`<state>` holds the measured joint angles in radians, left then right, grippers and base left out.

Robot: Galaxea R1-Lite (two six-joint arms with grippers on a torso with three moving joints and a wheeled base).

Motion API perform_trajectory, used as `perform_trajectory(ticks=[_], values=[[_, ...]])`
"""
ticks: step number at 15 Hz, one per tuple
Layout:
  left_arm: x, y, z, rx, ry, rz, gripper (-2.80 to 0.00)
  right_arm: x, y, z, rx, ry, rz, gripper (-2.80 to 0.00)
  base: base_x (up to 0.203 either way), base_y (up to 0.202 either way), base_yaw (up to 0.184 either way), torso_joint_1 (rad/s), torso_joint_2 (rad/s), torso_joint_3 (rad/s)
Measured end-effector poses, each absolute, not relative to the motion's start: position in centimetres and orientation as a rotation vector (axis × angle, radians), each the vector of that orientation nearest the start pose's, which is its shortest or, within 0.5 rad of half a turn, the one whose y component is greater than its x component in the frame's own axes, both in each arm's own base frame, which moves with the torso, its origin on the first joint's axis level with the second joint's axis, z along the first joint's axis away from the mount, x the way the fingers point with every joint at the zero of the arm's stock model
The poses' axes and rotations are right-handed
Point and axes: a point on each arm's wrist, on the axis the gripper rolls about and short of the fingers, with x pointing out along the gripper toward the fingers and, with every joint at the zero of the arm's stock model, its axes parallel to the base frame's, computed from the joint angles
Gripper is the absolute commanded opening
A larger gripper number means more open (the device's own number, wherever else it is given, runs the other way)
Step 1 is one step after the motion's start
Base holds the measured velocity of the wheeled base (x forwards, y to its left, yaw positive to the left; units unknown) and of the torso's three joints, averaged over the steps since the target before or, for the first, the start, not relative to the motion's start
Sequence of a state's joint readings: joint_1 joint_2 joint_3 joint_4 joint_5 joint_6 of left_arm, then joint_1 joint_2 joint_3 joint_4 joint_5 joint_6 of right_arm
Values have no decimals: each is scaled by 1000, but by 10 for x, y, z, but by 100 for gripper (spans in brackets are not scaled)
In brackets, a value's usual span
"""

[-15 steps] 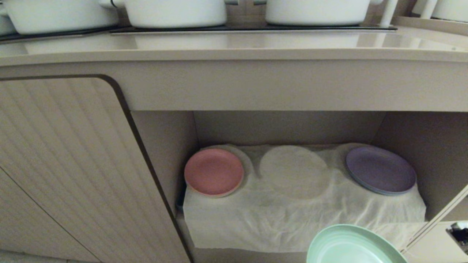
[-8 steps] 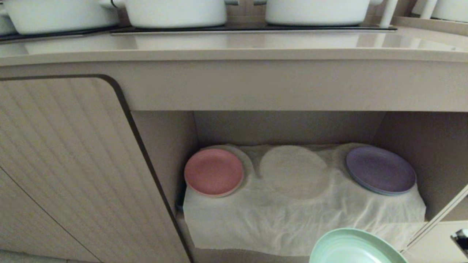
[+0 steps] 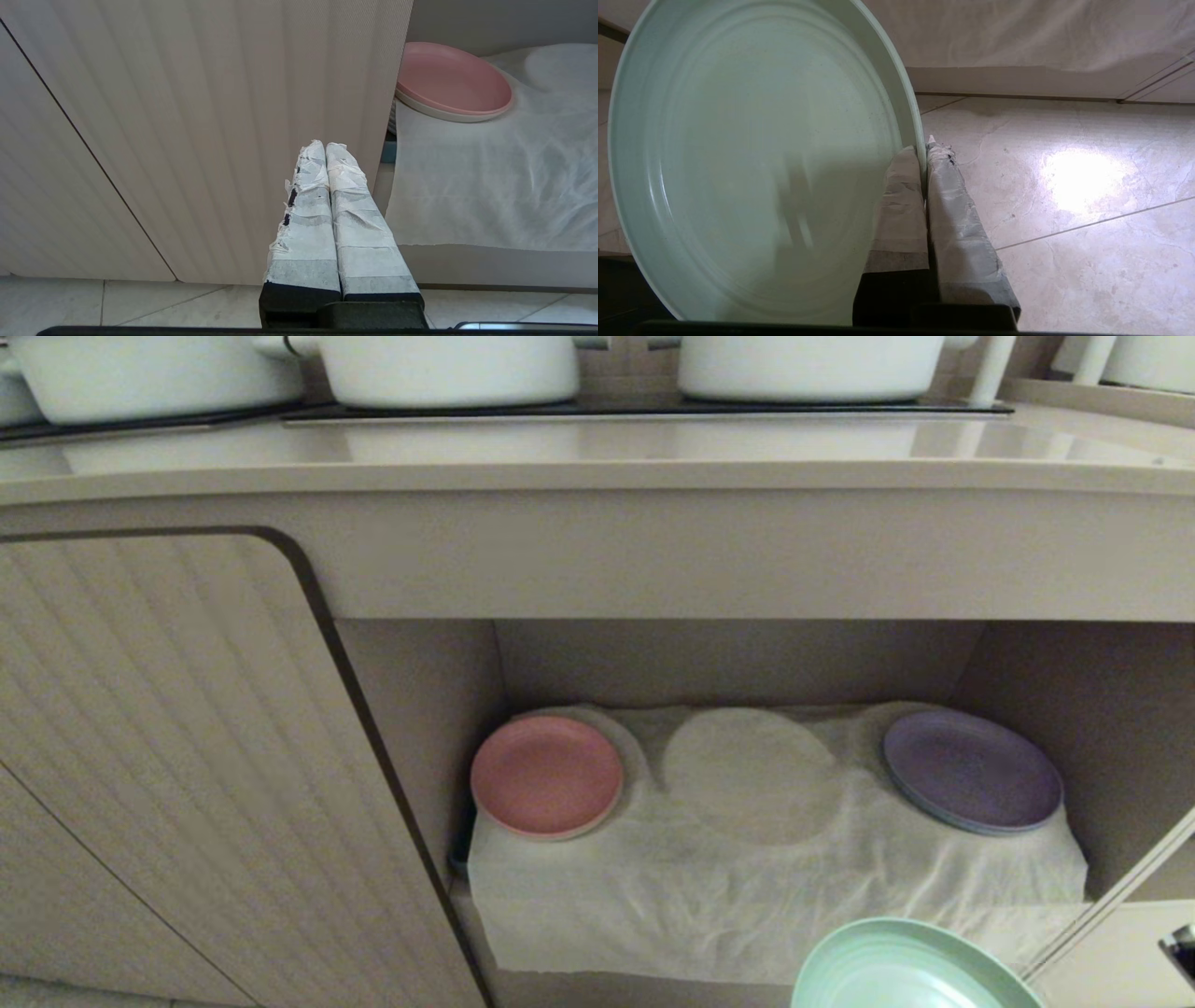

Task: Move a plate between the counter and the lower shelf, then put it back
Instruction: Put the plate

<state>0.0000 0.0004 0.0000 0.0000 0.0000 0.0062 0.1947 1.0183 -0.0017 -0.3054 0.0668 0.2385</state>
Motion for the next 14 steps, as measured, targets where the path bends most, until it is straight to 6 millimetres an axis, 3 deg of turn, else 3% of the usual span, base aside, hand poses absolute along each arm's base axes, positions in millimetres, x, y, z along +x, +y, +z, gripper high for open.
perform_trajectory(ticks=[14], values=[[-23, 0, 75, 6, 0, 0, -280, 72, 16, 79, 181, 744, 165, -280, 0, 0, 0, 0, 0, 0]])
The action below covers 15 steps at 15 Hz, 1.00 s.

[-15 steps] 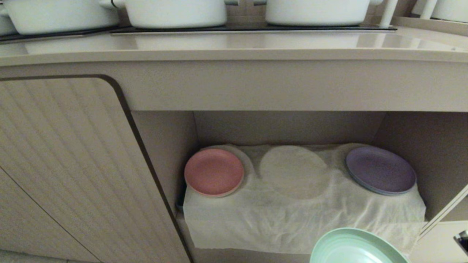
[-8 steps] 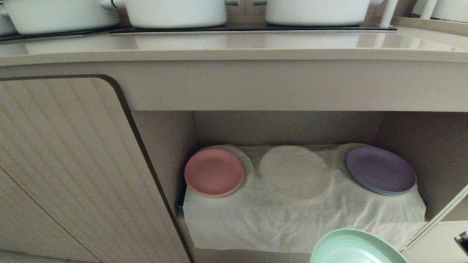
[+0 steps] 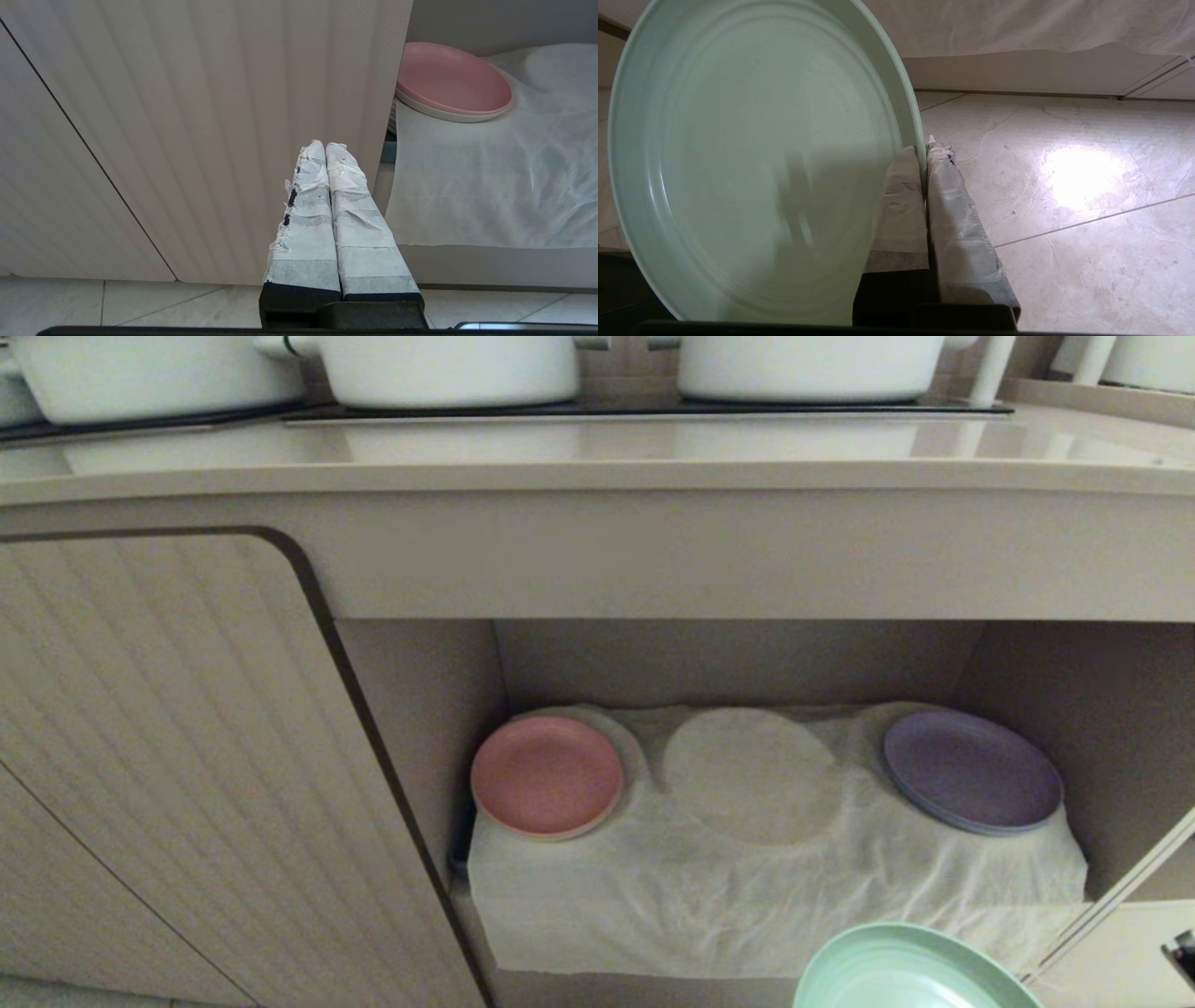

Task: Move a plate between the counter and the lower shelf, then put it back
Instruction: Put the plate

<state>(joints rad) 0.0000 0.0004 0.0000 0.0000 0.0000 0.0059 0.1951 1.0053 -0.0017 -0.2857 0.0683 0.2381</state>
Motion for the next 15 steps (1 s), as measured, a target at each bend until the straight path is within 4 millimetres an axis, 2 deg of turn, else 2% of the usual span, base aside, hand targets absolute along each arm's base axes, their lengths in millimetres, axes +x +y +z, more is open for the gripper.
perform_trajectory(ticks=[4, 7, 15], values=[[-23, 0, 75, 6, 1, 0, -280, 72, 16, 79, 179, 742, 167, -280, 0, 0, 0, 10, -38, -31], [-23, 0, 76, 6, -1, 0, -280, 72, 16, 79, 179, 742, 169, -280, 0, 0, 0, 40, -209, -258], [-23, 0, 75, 6, 0, 0, -280, 72, 16, 79, 178, 740, 170, -280, 0, 0, 0, 183, -502, -292]])
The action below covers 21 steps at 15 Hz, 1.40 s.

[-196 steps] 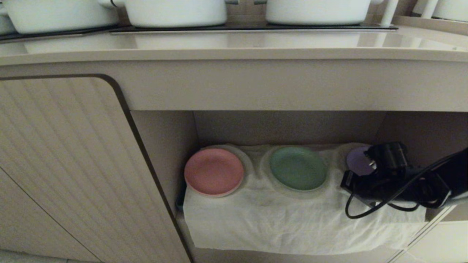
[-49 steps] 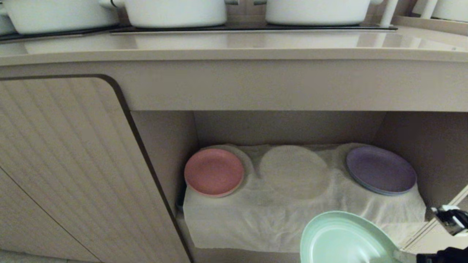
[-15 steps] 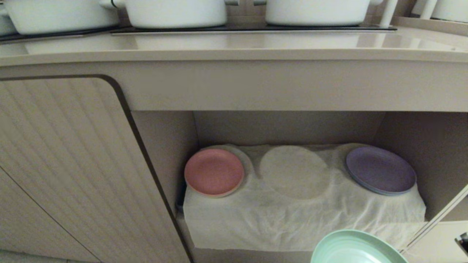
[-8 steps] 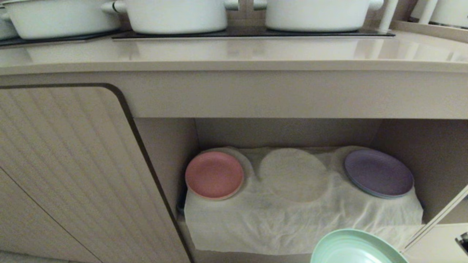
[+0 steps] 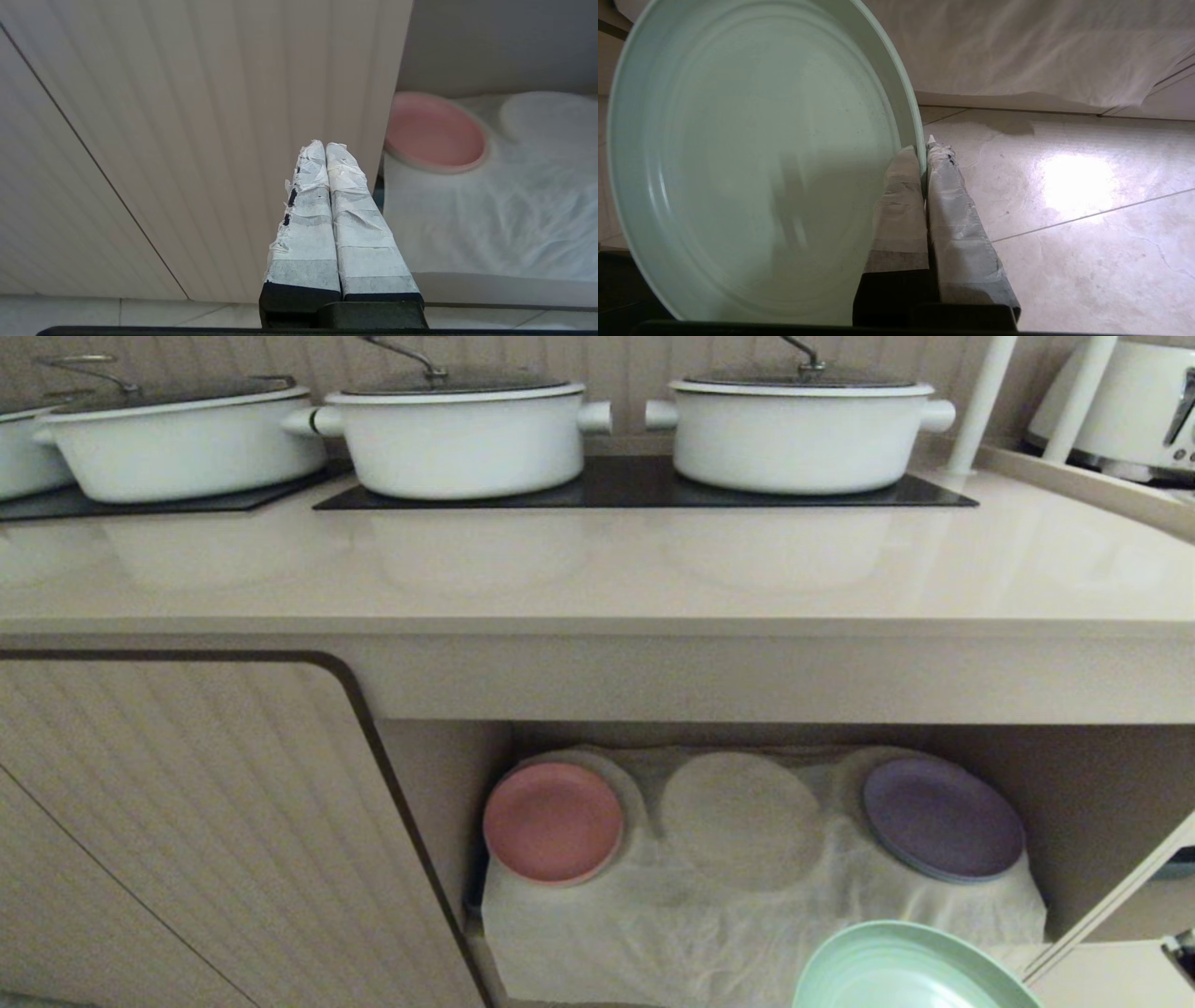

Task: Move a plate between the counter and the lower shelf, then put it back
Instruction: Put the plate

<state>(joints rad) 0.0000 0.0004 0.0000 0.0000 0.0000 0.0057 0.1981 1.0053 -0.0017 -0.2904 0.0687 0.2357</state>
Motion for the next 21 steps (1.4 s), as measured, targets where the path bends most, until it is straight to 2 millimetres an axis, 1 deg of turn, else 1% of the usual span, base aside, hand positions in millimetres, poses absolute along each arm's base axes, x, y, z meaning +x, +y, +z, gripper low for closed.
perform_trajectory(ticks=[11, 21], values=[[-23, 0, 76, 7, 0, 0, -280, 72, 16, 80, 175, 731, 172, -280, 0, 0, 0, 212, -492, -282], [-23, 0, 75, 6, 0, 0, -280, 71, 16, 80, 156, 725, 181, -280, 0, 0, 0, 260, -561, -300]])
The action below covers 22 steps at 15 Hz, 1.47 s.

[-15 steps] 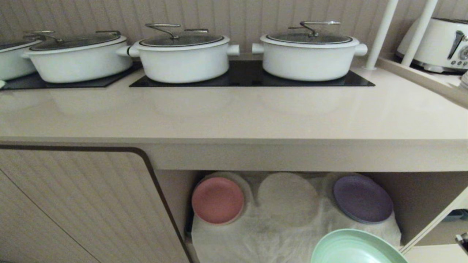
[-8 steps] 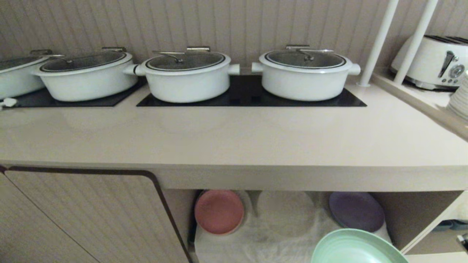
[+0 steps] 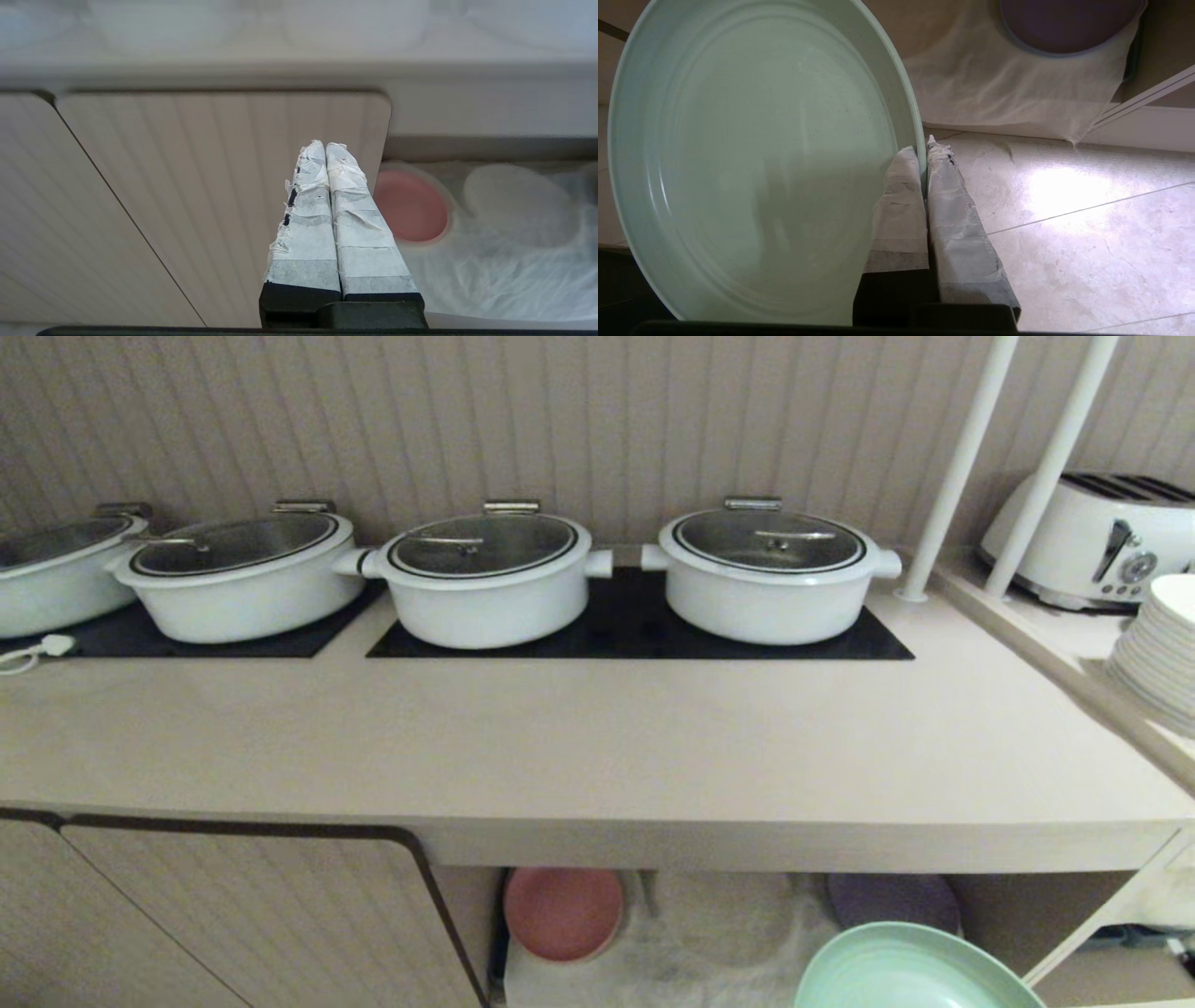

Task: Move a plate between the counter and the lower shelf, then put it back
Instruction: Put the plate

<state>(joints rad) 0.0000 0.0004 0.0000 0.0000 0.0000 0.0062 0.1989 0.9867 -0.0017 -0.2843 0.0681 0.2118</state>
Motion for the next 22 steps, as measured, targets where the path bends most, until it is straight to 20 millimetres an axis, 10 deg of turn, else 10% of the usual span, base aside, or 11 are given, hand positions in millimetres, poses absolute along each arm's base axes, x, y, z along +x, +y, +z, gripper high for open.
perform_trajectory(ticks=[22], values=[[-23, 0, 76, 7, 0, 0, -280, 70, 16, 80, 155, 725, 182, -280, 0, 0, 0, 175, -360, -185]])
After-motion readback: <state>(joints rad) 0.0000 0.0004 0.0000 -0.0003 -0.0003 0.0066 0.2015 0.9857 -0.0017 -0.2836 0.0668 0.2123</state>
